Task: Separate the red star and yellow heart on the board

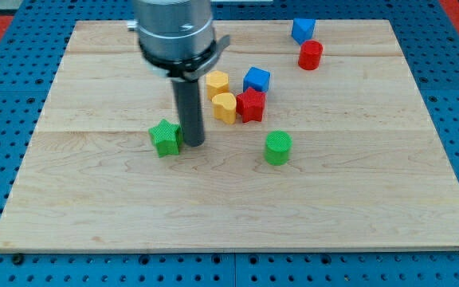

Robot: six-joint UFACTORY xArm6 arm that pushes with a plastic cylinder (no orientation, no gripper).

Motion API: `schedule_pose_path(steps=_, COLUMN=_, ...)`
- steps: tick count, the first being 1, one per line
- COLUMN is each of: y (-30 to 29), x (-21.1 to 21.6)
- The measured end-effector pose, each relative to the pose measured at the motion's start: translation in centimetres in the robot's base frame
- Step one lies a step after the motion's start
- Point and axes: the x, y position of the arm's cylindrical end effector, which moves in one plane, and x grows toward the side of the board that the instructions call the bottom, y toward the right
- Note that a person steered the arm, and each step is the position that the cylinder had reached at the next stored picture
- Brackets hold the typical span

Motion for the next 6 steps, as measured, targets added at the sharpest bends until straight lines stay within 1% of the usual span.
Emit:
schedule_pose_path(steps=1, y=1.4, x=-3.0)
schedule_pose_path(steps=2, y=2.6, x=-4.7)
schedule_pose_path(steps=3, y=8.4, x=-4.7)
schedule_pose_path(steps=4, y=12.4, x=-4.9)
schedule_pose_path(steps=5, y=10.6, x=-4.0)
schedule_pose_path(steps=6, y=6.3, x=-6.1)
